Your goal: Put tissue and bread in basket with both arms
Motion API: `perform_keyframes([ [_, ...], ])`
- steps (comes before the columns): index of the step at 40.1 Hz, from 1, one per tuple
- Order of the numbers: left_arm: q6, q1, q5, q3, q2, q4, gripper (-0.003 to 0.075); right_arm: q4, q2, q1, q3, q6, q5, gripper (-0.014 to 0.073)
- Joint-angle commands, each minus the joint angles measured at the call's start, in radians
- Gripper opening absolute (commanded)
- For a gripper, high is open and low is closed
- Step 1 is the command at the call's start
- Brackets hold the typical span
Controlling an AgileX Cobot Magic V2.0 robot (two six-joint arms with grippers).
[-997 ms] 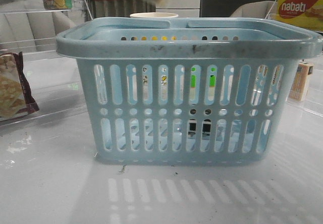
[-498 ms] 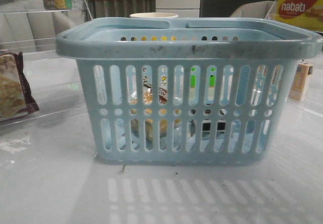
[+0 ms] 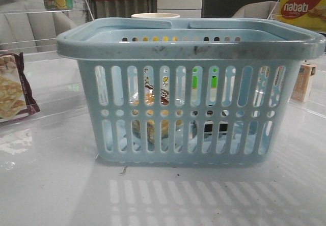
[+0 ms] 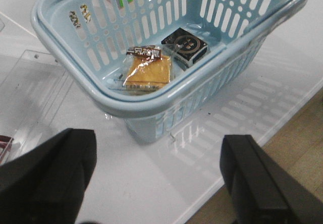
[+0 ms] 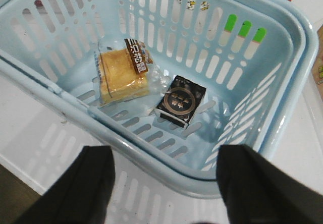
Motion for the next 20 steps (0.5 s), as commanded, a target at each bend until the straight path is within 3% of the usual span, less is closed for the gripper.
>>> perform_keyframes([
  [1, -0.019, -0.006, -0.081, 0.028, -0.069, -0.015, 0.0559, -0.011, -0.070, 0.000, 0.003, -0.003, -0.035, 0.0540],
  [12, -0.019, -0.006, -0.101, 0.073, -0.117, -0.015, 0.0556, -0.010, -0.346, 0.000, 0.211, -0.003, -0.028, 0.0540],
  [15, -0.019, -0.006, -0.101, 0.073, -0.117, -0.015, 0.0514, -0.010, -0.404, 0.000, 0.244, -0.003, -0.013, 0.0533],
  [20, -0.019, -0.006, -0.101, 0.073, -0.117, -0.015, 0.0369, -0.010, -0.470, 0.000, 0.268, -0.003, 0.032, 0.0411],
])
